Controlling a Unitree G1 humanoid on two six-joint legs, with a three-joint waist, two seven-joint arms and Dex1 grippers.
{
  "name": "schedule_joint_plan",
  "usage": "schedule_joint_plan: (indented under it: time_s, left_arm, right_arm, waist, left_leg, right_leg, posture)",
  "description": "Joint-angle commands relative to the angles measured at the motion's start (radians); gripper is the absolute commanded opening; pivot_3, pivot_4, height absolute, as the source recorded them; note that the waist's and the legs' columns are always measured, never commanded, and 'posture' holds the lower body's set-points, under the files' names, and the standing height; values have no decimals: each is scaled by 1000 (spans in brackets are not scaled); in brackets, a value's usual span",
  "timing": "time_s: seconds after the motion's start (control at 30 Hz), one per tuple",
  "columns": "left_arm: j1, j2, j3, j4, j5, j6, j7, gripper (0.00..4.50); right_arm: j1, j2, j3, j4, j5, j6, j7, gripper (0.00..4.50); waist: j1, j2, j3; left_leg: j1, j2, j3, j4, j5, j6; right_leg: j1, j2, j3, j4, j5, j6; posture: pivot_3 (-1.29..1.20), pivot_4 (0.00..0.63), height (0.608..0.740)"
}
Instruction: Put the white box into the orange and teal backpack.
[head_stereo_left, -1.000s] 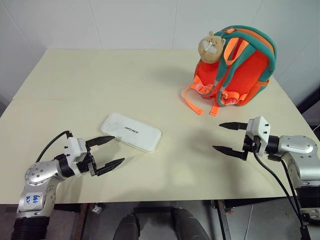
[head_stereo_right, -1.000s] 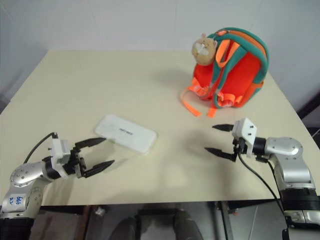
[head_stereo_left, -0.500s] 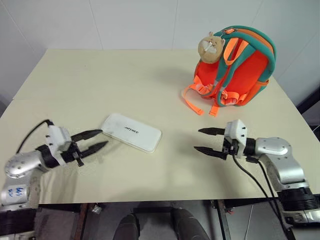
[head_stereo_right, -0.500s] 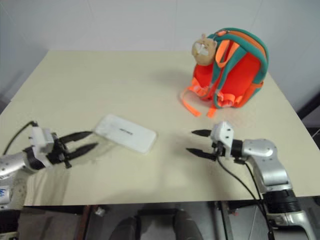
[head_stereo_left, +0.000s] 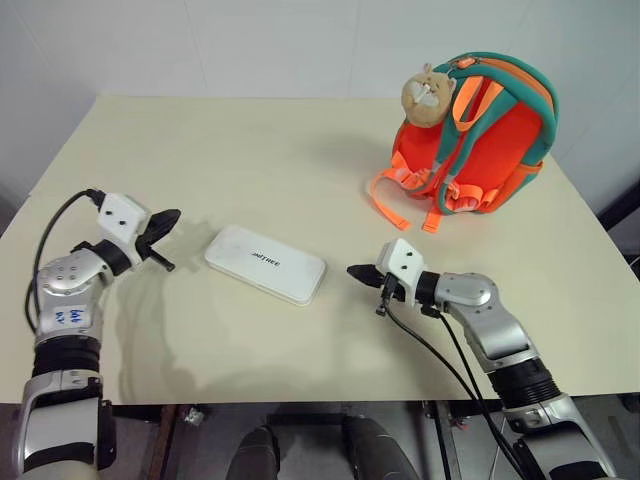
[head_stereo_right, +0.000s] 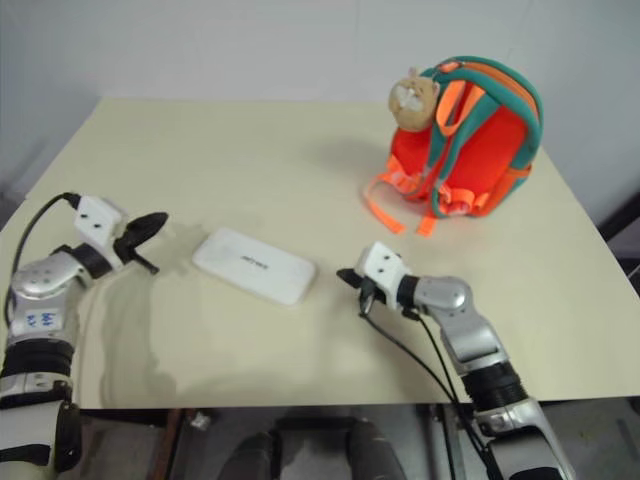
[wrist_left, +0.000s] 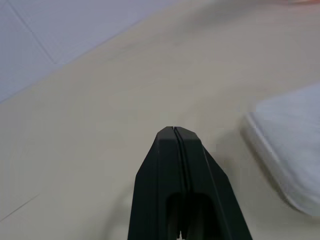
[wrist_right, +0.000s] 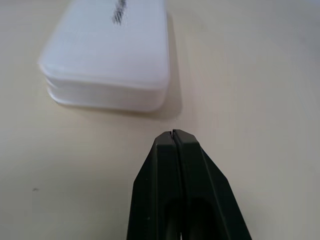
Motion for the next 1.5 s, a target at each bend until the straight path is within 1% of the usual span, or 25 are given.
schedule_joint_plan:
  time_s: [0.03,0.13,0.23,0.33,0.4,0.6,0.83,0.97,1.1,1.17,1.3,1.4,1.5]
  left_arm:
    - [-39,-19,-33,60,40,-34,39,0]
    - [-46,-37,-56,76,43,-27,28,0]
    - [-23,-52,-66,26,13,-1,-26,0]
    - [40,-52,-59,-77,-28,26,-85,0]
    - [94,-46,-53,-164,-64,73,-125,0]
    - [212,-37,-54,-351,-103,179,-139,0]
    - [265,-61,-63,-471,-118,255,-122,0]
    - [225,-51,-11,-439,-88,204,-27,0]
    - [161,-28,29,-382,-59,164,73,0]
    - [141,-23,31,-357,-46,151,97,0]
    - [125,-29,-7,-311,-4,169,125,0]
    - [105,-54,-62,-231,37,196,131,0]
    - [64,-80,-93,-132,59,187,137,0]
  right_arm:
    - [-26,19,26,20,-37,15,-24,30]
    - [-39,35,55,42,-67,36,-30,30]
    - [-45,67,62,19,-53,69,-28,30]
    - [-47,92,74,-34,-48,117,-25,30]
    - [-46,100,82,-63,-50,141,-25,30]
    - [-37,106,91,-80,-44,172,-21,30]
    - [-46,78,77,-70,-46,172,-5,30]
    - [-46,44,60,-64,-42,174,8,30]
    - [-42,39,63,-74,-35,182,8,30]
    - [-40,42,67,-83,-31,192,8,30]
    - [-41,47,72,-99,-28,207,5,30]
    - [-48,52,72,-107,-26,219,2,30]
    - [-55,60,73,-107,-28,224,-5,30]
  waist:
    - [-4,0,0]
    - [-8,0,0]
    - [-7,-1,0]
    - [-7,-1,0]
    - [-8,-1,0]
    - [-3,-1,0]
    - [-5,-1,0]
    - [-5,-1,0]
    - [-6,-2,0]
    - [-7,-2,0]
    - [-6,-2,0]
    - [-5,-2,0]
    - [-4,-2,0]
  left_leg:
    - [-1,0,0,0,0,0]
    - [-3,0,1,0,0,0]
    - [-2,1,0,1,1,-1]
    - [-1,1,0,4,1,-1]
    - [-2,1,1,5,1,-1]
    - [-2,1,0,6,1,-1]
    - [-2,0,0,8,1,-1]
    - [-2,0,0,7,1,-1]
    - [-2,0,0,7,1,-1]
    - [-2,0,0,7,1,-1]
    - [-2,0,0,5,1,-1]
    - [-2,0,0,4,1,-1]
    - [-2,0,0,4,1,-1]
  right_leg:
    - [-1,0,0,1,0,0]
    - [-7,1,1,7,0,-1]
    - [-7,2,0,11,-1,-2]
    - [-7,2,0,13,-1,-2]
    - [-7,2,1,14,-1,-2]
    - [-6,2,1,14,-1,-2]
    - [-5,1,1,13,-1,-1]
    - [-5,1,1,13,-1,-1]
    - [-5,2,0,12,-1,-1]
    - [-5,2,1,12,-1,-1]
    - [-5,2,1,10,-1,-1]
    - [-6,2,1,9,-1,-1]
    - [-6,2,0,9,-1,-1]
  posture:
    - [0,150,740]
    - [0,150,740]
    - [0,150,740]
    - [0,150,740]
    - [0,150,740]
    - [0,150,740]
    - [0,150,740]
    - [0,150,740]
    - [0,150,740]
    - [0,150,740]
    - [0,150,740]
    - [0,150,740]
    - [0,150,740]
